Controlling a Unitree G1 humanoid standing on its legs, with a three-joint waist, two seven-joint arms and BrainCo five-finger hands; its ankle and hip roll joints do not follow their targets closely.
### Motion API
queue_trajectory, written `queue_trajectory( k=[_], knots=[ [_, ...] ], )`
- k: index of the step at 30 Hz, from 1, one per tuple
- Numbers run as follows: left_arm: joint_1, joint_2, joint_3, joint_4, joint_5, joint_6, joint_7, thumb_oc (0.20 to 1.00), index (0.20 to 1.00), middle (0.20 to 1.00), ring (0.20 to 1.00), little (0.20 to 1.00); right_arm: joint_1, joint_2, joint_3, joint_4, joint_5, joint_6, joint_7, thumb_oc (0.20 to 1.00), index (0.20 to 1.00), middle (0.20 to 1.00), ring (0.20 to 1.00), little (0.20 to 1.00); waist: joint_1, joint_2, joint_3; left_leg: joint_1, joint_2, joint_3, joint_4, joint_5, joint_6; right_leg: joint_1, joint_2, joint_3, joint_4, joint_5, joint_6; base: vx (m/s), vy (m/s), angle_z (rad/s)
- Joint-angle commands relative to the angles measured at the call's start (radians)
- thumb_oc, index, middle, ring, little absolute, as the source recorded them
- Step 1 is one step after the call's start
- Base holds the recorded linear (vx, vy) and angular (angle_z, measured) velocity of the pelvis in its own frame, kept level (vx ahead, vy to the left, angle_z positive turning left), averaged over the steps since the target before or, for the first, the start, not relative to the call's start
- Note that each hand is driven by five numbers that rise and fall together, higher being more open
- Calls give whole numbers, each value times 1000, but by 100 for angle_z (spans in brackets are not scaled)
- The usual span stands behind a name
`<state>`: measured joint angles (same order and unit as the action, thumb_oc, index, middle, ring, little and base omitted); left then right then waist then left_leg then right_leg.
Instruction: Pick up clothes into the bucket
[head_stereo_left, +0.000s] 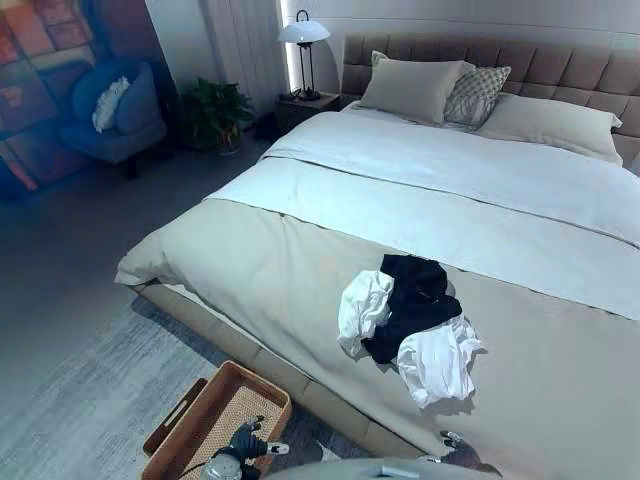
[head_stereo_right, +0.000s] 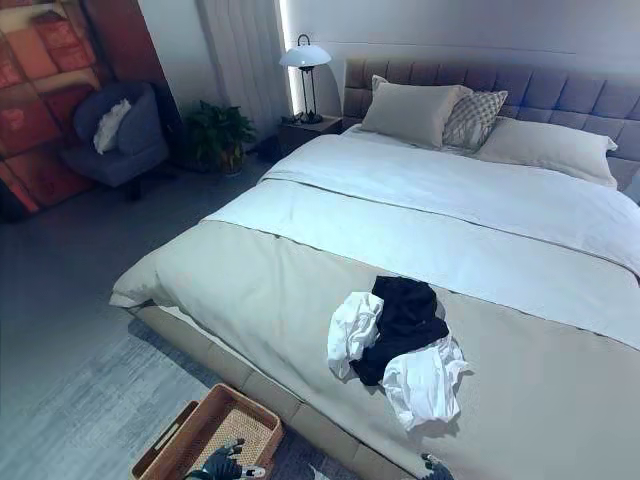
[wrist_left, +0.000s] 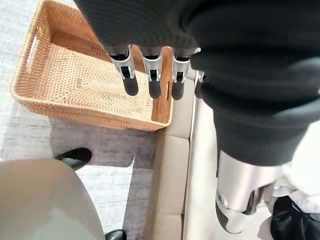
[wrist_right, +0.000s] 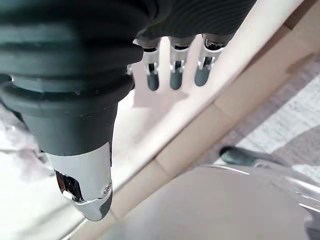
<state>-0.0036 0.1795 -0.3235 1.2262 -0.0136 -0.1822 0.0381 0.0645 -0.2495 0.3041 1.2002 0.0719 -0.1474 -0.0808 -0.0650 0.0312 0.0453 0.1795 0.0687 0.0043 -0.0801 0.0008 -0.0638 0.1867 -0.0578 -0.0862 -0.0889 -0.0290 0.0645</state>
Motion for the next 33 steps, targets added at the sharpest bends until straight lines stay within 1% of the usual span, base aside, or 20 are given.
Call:
queue_trajectory(
  k=[1,14,21,24,26,27,29,31,32,33],
  knots=[
    [-12,-22,-16,9,0,-20,1,1000,1000,1000,1000,1000,-55,12,1,32,19,-26,-14,1000,1000,1000,1000,1000,-2,-62,17,-68,-64,-9,87,-58,22,-43,-51,-26,51,-6,47,-62,68,-22],
    [-17,-25,-18,23,8,-16,1,1000,1000,1000,1000,1000,-70,1,30,12,-28,-25,-19,1000,1000,1000,1000,1000,-2,-64,26,-71,-64,-11,89,-59,21,-46,-50,-28,57,-12,45,0,0,0],
    [-16,-22,-19,22,17,-18,3,1000,1000,1000,1000,1000,-95,-7,66,-49,-62,-35,-25,1000,1000,1000,1000,1000,3,-63,34,-80,-65,-16,90,-57,21,-53,-51,-32,62,-14,44,0,0,0],
    [-14,-17,-21,16,28,-20,6,1000,1000,1000,1000,1000,-120,-26,91,-144,-74,-45,-24,1000,1000,1000,1000,1000,9,-65,36,-83,-66,-18,92,-57,20,-54,-51,-36,62,-15,45,0,0,0],
    [-14,-17,-21,16,28,-20,6,1000,1000,1000,1000,1000,-119,-26,91,-145,-74,-45,-24,1000,1000,1000,1000,1000,9,-65,36,-83,-66,-18,92,-57,20,-54,-51,-36,62,-15,45,0,0,0],
    [-11,-9,-20,-1,33,-24,13,1000,1000,1000,1000,1000,-146,-59,96,-288,-72,-64,-30,1000,1000,1000,1000,1000,12,-66,43,-89,-66,-21,95,-57,21,-59,-52,-36,66,-18,46,0,0,0],
    [-12,-7,-21,-6,34,-25,15,1000,1000,1000,1000,1000,-157,-69,94,-324,-66,-67,-33,1000,1000,1000,1000,1000,13,-66,45,-93,-67,-20,97,-57,21,-63,-52,-34,70,-18,46,0,0,0],
    [-11,0,-22,-20,27,-25,19,1000,1000,1000,1000,1000,-191,-96,90,-411,-54,-74,-35,1000,1000,1000,1000,1000,14,-66,52,-101,-65,-20,97,-53,20,-75,-51,-34,79,-20,46,0,0,0],
    [-6,0,-20,-27,23,-27,23,1000,1000,1000,1000,1000,-210,-134,75,-512,-64,-81,-44,1000,1000,1000,1000,1000,14,-66,56,-104,-65,-21,94,-51,21,-81,-52,-34,84,-21,45,0,0,0],
    [-6,0,-20,-27,23,-27,23,1000,1000,1000,1000,1000,-209,-135,75,-514,-64,-80,-43,1000,1000,1000,1000,1000,14,-66,56,-104,-65,-21,94,-51,21,-81,-52,-34,85,-21,45,0,0,0]
  ],
)
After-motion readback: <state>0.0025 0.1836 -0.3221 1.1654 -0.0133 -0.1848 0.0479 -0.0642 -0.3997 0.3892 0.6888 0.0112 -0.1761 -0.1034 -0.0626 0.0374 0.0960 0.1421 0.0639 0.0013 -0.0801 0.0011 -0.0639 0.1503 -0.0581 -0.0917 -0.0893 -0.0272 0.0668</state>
